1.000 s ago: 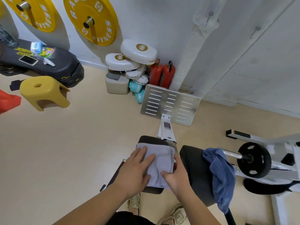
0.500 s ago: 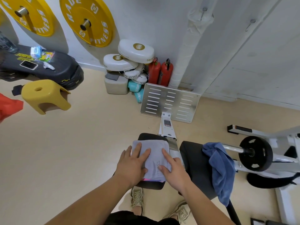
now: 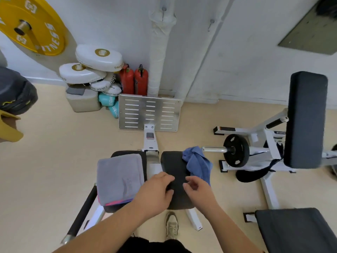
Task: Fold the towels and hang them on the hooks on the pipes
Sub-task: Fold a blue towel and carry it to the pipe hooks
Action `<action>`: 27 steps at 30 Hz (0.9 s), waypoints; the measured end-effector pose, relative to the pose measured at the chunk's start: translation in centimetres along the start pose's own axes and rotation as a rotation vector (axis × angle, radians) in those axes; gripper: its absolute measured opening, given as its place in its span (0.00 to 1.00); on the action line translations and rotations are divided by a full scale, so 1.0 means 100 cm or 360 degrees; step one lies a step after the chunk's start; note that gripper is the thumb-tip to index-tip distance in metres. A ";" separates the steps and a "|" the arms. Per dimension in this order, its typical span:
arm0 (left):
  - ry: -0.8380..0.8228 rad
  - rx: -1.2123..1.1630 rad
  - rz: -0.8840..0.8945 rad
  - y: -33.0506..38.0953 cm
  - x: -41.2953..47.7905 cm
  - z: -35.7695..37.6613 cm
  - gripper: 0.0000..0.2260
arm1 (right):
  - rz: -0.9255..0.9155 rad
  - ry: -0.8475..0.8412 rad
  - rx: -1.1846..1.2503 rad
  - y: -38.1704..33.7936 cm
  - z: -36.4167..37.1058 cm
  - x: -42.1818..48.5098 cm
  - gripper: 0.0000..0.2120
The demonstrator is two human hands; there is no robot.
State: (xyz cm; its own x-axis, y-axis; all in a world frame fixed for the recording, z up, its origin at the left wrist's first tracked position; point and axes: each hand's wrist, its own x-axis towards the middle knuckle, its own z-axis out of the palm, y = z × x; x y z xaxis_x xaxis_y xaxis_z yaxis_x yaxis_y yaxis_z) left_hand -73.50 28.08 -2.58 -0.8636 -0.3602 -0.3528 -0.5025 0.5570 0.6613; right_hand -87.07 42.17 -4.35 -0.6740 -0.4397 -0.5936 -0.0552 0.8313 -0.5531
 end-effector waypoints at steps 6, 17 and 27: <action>-0.0132 -0.0282 -0.0309 0.043 0.011 0.038 0.18 | 0.0073 0.0244 0.0013 0.062 -0.052 0.039 0.09; 0.0171 -0.0551 -0.0827 0.081 0.007 0.073 0.17 | -0.0155 0.0064 0.0190 0.083 -0.066 0.087 0.17; 0.0567 -0.0695 -0.0427 0.129 0.045 0.079 0.24 | -0.0693 -0.0453 0.0826 0.058 -0.168 -0.005 0.12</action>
State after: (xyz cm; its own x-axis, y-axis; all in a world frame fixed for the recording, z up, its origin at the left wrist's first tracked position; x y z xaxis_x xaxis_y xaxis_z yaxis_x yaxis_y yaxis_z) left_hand -84.18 39.58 -0.91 -0.6047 -0.7148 -0.3513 -0.5714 0.0820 0.8166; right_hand -99.36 52.92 2.57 -0.4495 -0.8232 -0.3468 0.1295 0.3241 -0.9371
